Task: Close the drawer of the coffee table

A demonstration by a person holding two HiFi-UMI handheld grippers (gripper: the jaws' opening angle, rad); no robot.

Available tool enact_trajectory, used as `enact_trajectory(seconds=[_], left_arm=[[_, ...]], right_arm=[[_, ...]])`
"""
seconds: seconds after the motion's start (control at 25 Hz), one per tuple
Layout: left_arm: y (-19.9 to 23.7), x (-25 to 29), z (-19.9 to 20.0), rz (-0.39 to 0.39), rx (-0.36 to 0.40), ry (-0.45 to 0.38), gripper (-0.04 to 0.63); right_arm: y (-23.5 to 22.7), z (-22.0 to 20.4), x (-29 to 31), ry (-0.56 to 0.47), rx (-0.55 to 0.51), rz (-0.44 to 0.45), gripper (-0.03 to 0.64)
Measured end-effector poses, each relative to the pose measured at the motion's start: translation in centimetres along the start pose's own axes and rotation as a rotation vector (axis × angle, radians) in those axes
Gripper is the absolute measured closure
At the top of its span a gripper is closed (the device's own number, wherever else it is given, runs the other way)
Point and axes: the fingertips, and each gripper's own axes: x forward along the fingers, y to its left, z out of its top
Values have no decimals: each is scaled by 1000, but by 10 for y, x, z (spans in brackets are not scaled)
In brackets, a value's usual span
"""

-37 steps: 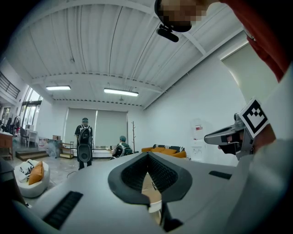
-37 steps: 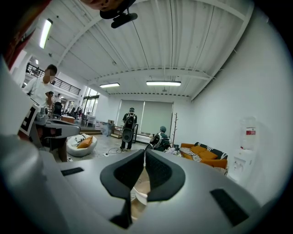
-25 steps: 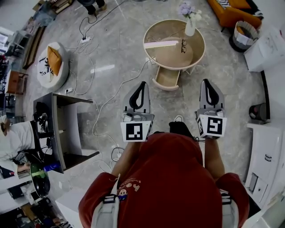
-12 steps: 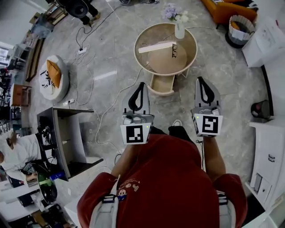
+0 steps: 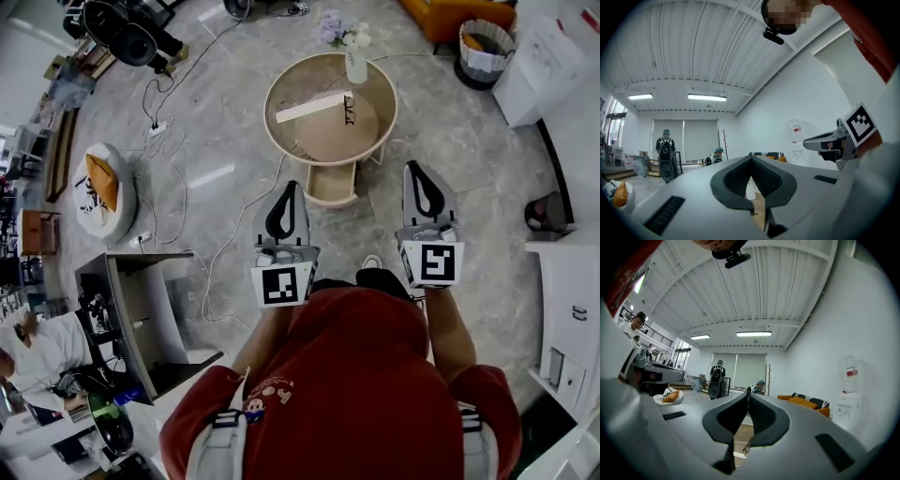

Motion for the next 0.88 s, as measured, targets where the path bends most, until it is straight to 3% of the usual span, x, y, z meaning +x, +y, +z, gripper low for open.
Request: enact_trajectory(seconds=[0.32,0.52,0.68,0.88], left_arm=[[17,5,-19,-36,35,-12,581],[33,8,-54,-50,21,-55,581],[50,-1,-114,-61,-17,-31,581],[61,-16,-246,-41,-80,57,581]], right_arm=[[19,-35,12,85,-8,0,591],[59,-98,33,216,26,58,591],[107,-157,47,284,48,104,591],[178,-271,45,420,156,197,591]])
